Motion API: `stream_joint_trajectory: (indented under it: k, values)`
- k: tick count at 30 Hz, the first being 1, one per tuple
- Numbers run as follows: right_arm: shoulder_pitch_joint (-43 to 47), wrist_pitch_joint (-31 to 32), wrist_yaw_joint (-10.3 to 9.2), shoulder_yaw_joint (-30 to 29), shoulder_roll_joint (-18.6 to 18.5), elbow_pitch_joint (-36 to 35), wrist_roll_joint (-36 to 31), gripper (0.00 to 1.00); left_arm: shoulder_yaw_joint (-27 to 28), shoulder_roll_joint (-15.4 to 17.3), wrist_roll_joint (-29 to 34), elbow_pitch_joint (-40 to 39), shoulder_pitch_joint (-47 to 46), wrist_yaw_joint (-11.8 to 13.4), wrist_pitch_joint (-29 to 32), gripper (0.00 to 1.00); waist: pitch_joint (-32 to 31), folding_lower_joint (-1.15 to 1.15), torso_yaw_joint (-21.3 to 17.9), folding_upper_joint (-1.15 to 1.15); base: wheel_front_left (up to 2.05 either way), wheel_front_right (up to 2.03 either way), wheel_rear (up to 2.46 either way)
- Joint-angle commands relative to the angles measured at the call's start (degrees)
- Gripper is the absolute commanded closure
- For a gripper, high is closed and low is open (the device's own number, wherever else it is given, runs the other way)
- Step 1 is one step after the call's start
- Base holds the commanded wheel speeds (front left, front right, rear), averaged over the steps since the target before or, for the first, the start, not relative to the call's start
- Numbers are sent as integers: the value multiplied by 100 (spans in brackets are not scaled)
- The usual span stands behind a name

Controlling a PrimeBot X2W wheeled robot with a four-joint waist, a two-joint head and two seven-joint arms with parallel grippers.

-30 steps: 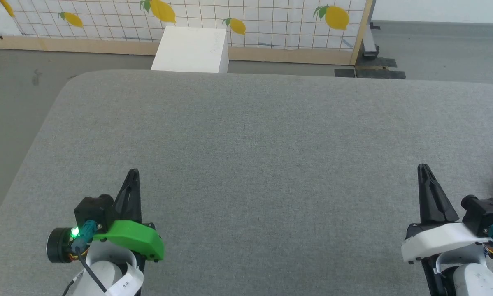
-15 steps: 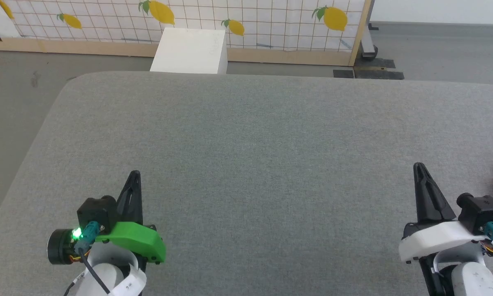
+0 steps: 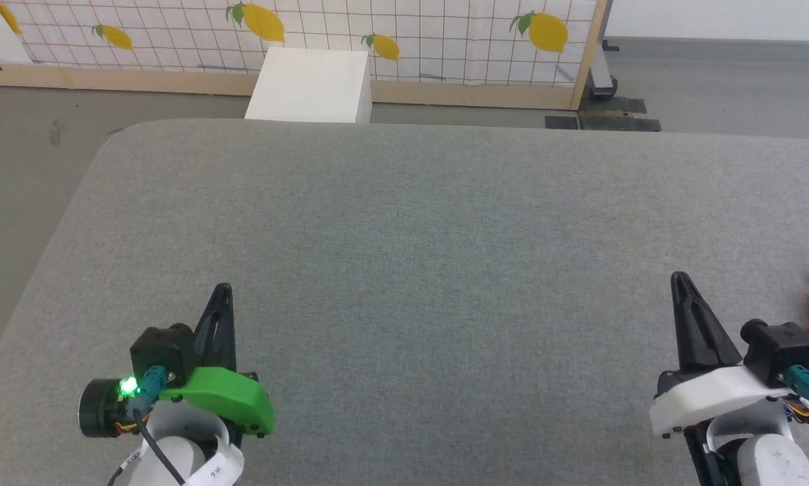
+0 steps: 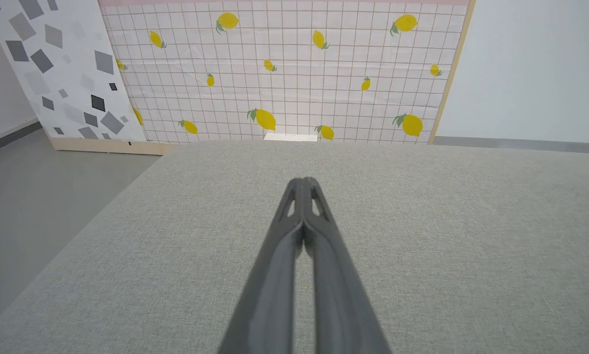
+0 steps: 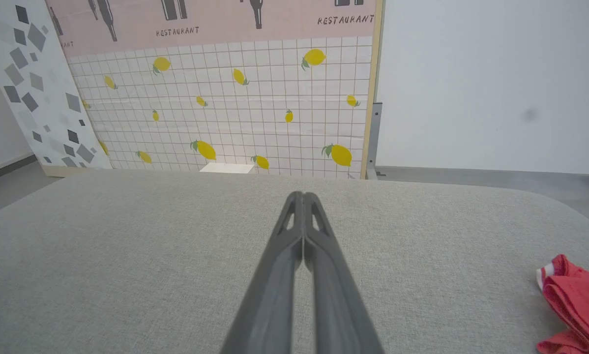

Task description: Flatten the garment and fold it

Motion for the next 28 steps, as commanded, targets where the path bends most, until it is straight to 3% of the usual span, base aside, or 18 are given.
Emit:
stream_joint_trajectory:
  k: [1, 28]
  values:
    - [79, 36, -3, 28, 6, -55, -49, 100, 44, -52, 83, -54, 103, -45, 35, 100, -2, 0, -2, 0, 0, 0, 0]
    - [174, 305, -5, 182, 10, -275, -211, 100, 338, -311, 540, -324, 293, -166, 318, 100, -38, 0, -40, 0, 0, 0, 0]
